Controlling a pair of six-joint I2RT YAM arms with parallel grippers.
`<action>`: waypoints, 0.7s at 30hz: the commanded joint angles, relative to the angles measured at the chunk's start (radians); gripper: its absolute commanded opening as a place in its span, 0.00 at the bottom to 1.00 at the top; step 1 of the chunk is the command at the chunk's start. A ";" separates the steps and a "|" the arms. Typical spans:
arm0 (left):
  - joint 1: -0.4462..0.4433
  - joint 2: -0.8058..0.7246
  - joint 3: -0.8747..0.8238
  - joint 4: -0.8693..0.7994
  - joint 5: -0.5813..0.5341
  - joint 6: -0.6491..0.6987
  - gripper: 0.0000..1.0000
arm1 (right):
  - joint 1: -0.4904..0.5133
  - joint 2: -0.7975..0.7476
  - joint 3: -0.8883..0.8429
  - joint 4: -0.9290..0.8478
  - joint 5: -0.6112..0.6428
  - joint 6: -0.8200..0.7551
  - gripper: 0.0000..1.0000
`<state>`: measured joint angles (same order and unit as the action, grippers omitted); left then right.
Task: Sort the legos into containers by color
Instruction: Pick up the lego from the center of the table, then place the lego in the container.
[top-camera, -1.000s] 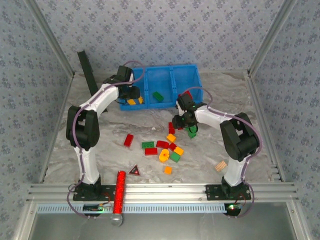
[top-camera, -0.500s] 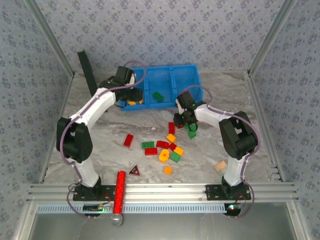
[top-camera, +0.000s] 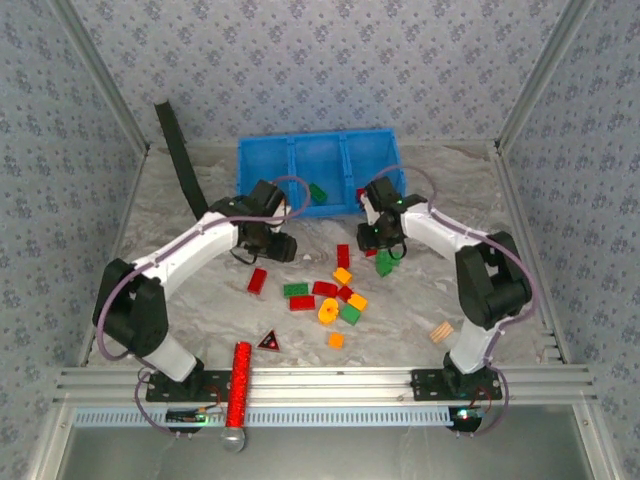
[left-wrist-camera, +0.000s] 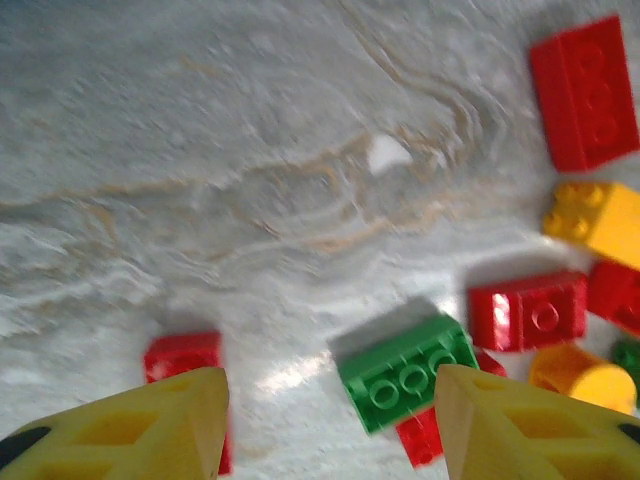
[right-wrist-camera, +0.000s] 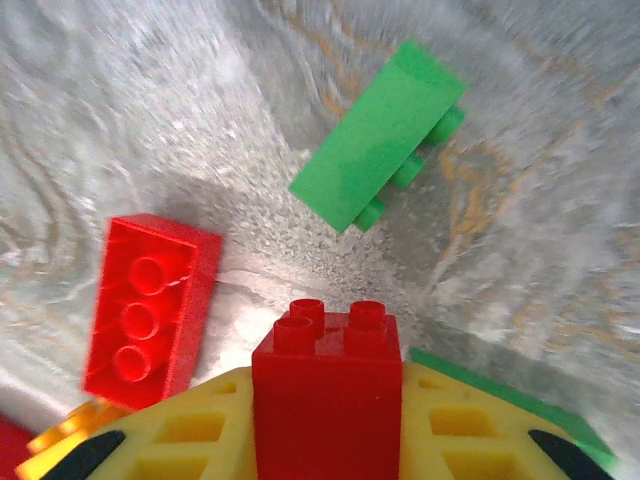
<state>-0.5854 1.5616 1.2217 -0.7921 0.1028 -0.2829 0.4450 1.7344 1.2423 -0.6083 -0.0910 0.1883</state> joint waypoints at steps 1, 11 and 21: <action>-0.016 -0.047 -0.045 -0.020 0.095 -0.050 0.58 | -0.014 -0.089 0.082 -0.088 0.002 -0.024 0.28; -0.115 -0.049 -0.141 0.026 0.091 0.014 0.60 | -0.125 -0.044 0.261 -0.073 0.015 -0.059 0.30; -0.179 0.024 -0.116 0.016 -0.006 0.194 0.60 | -0.165 0.232 0.582 -0.077 -0.007 -0.099 0.30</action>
<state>-0.7502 1.5536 1.0775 -0.7567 0.1425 -0.1757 0.2810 1.9083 1.7332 -0.6659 -0.0864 0.1215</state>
